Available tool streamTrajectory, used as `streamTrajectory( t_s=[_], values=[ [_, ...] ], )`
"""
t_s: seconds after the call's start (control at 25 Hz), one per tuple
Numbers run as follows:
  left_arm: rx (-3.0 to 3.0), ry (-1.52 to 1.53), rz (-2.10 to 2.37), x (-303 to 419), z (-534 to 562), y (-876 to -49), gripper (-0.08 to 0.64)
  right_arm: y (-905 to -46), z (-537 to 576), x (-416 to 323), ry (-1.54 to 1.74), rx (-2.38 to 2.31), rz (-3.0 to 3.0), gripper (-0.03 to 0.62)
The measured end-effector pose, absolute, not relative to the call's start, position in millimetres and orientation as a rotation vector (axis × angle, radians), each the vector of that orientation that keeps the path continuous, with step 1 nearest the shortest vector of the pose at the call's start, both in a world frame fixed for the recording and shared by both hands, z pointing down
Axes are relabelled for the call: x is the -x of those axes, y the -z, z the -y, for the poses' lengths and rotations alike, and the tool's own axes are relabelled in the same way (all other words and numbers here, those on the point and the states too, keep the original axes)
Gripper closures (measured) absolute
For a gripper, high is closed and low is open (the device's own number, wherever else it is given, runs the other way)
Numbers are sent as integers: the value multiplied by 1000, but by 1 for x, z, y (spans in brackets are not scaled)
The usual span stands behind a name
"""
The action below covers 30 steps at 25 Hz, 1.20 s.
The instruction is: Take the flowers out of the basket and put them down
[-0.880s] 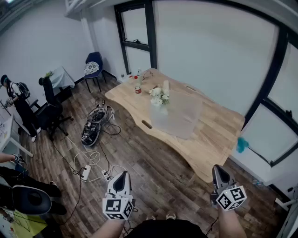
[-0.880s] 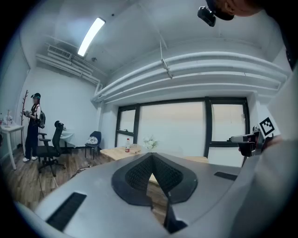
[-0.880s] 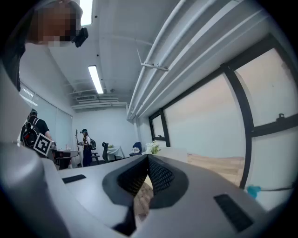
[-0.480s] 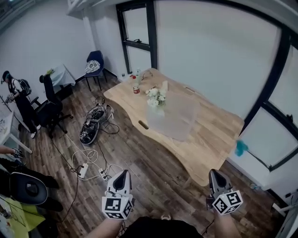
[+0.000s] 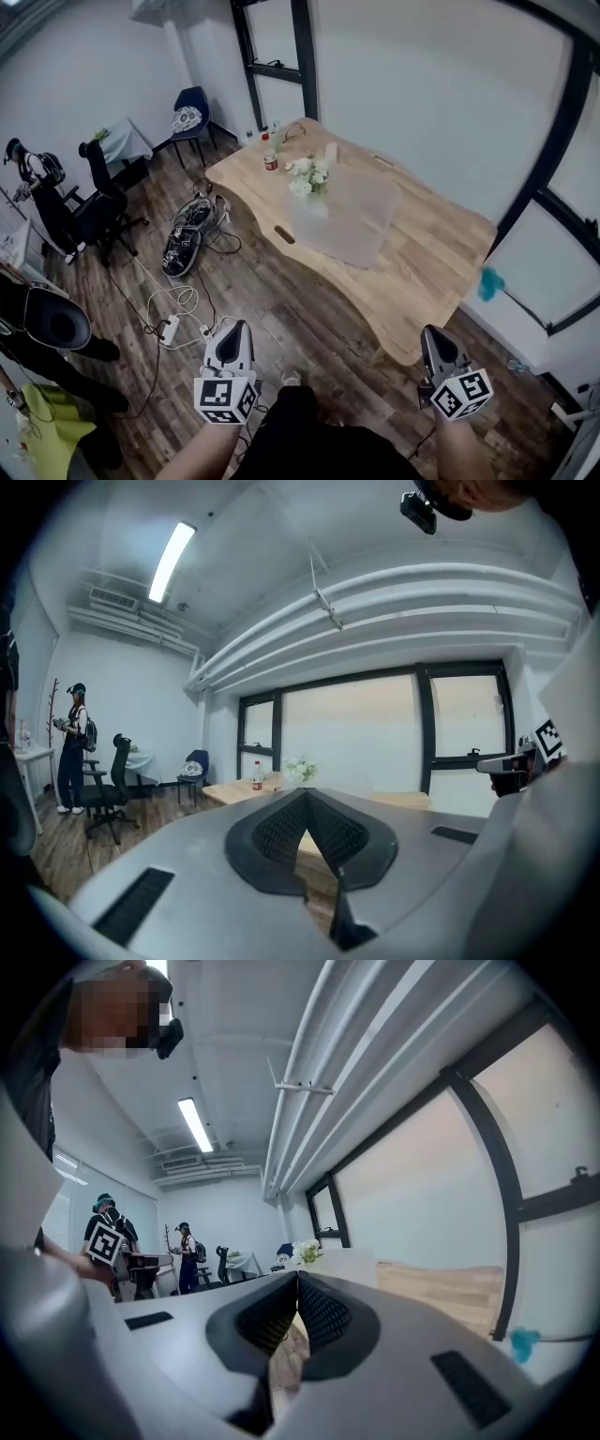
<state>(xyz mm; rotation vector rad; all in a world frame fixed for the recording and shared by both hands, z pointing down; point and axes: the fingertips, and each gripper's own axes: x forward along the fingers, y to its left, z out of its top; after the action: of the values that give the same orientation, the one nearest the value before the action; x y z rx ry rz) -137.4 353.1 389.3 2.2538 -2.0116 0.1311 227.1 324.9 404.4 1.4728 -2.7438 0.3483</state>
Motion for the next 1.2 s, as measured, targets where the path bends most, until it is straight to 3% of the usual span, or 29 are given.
streamTrajectory(
  t_s=[0.72,1.2],
  values=[
    [-2378,-96,1829,144,-192,-411,556,-416,-225,-219,-392,-1656,2615,569],
    [-2404,-81,1708,191,-89,-415,555,-396,-119,-153,-352,-1681,2554,569]
  ],
)
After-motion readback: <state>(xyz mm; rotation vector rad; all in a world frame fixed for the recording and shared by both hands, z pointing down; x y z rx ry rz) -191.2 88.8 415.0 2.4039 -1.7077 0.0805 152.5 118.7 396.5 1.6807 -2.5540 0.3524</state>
